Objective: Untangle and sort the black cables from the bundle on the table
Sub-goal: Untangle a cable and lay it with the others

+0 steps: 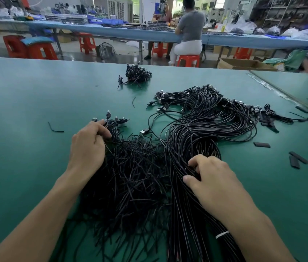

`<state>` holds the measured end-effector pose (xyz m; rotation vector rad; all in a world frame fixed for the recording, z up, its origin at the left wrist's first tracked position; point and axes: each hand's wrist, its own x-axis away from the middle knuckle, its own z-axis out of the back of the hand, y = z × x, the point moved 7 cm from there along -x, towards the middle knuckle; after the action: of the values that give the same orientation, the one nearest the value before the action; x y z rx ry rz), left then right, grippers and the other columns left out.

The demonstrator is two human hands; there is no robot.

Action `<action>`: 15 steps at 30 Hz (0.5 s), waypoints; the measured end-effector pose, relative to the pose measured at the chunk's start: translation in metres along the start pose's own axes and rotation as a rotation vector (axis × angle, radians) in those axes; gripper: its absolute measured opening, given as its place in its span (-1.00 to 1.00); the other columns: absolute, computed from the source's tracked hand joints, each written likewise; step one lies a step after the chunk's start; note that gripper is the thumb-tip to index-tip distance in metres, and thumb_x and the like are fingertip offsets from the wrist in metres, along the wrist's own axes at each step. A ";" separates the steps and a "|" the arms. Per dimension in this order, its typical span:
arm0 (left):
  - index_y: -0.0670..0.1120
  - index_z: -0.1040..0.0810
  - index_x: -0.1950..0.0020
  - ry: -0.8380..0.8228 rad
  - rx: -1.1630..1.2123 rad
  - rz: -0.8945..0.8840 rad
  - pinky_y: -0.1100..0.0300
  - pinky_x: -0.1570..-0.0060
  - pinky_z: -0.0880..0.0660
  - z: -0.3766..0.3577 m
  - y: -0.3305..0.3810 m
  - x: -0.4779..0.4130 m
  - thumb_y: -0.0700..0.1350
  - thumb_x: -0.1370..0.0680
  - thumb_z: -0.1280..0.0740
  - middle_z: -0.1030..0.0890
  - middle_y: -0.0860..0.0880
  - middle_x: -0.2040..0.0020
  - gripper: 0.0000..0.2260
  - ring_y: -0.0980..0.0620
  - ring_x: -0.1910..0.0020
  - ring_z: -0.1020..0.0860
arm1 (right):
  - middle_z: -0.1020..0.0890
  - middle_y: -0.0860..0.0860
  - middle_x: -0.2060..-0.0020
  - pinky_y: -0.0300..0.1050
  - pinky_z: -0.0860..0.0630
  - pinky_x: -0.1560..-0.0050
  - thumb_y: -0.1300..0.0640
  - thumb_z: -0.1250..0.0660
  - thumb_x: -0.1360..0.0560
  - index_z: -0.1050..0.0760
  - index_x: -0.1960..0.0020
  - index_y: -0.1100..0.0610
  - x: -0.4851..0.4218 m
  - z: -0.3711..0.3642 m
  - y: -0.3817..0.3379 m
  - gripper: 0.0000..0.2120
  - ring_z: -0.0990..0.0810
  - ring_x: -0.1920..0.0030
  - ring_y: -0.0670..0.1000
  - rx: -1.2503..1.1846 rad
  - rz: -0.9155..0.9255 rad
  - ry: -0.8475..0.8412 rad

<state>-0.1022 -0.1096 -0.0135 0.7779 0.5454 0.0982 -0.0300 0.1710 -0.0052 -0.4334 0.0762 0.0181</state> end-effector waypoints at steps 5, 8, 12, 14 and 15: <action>0.07 -0.59 0.23 0.018 0.162 0.004 0.33 0.50 -0.34 0.007 0.026 -0.001 -0.35 -0.57 -0.20 -0.72 -0.07 0.06 -0.63 0.04 0.50 -0.46 | -0.52 -0.12 0.01 -0.19 -0.44 0.05 0.00 -0.30 -0.59 -0.53 -0.18 -0.06 0.002 0.003 -0.004 -0.82 -0.51 -0.02 -0.06 0.007 0.006 0.062; 0.08 -0.61 0.20 -0.076 0.211 -0.075 0.34 0.54 -0.28 -0.001 0.051 0.007 -0.35 -0.56 -0.26 -0.60 0.11 0.41 -0.66 0.06 0.56 -0.42 | -0.54 -0.12 0.04 -0.16 -0.51 0.05 0.02 -0.34 -0.57 -0.56 -0.11 -0.05 0.003 0.006 -0.005 -0.87 -0.55 0.02 -0.06 -0.018 -0.010 0.080; 0.07 -0.62 0.11 -0.321 0.241 -0.224 0.52 0.41 -0.33 -0.019 0.085 0.033 -0.39 -0.55 -0.29 -0.61 0.25 0.31 -0.66 0.33 0.45 -0.47 | -0.57 -0.11 0.09 -0.09 -0.57 0.05 0.06 -0.34 -0.57 -0.58 -0.05 -0.04 0.002 0.004 -0.005 -0.91 -0.57 0.08 -0.04 -0.054 -0.026 0.072; 0.12 -0.61 0.05 -0.392 0.155 -0.319 0.47 0.15 -0.44 -0.026 0.096 0.045 -0.33 -0.56 -0.31 -0.64 0.23 0.14 -0.68 0.35 0.17 -0.56 | -0.58 -0.09 0.09 -0.08 -0.57 0.05 0.07 -0.33 -0.58 -0.60 -0.02 -0.03 0.002 0.003 -0.002 -0.91 -0.57 0.09 -0.03 -0.056 -0.033 0.073; 0.14 -0.61 0.01 -0.412 0.096 -0.355 0.36 0.02 -0.48 -0.030 0.099 0.049 -0.29 -0.56 -0.32 -0.63 0.23 0.09 -0.70 0.30 0.06 -0.56 | -0.58 -0.08 0.10 -0.08 -0.57 0.06 0.08 -0.30 -0.59 -0.60 -0.02 -0.03 0.001 0.002 0.000 -0.90 -0.57 0.09 -0.02 -0.056 -0.038 0.072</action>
<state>-0.0641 -0.0062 0.0162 0.7572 0.2889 -0.4112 -0.0287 0.1714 -0.0033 -0.4909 0.1386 -0.0325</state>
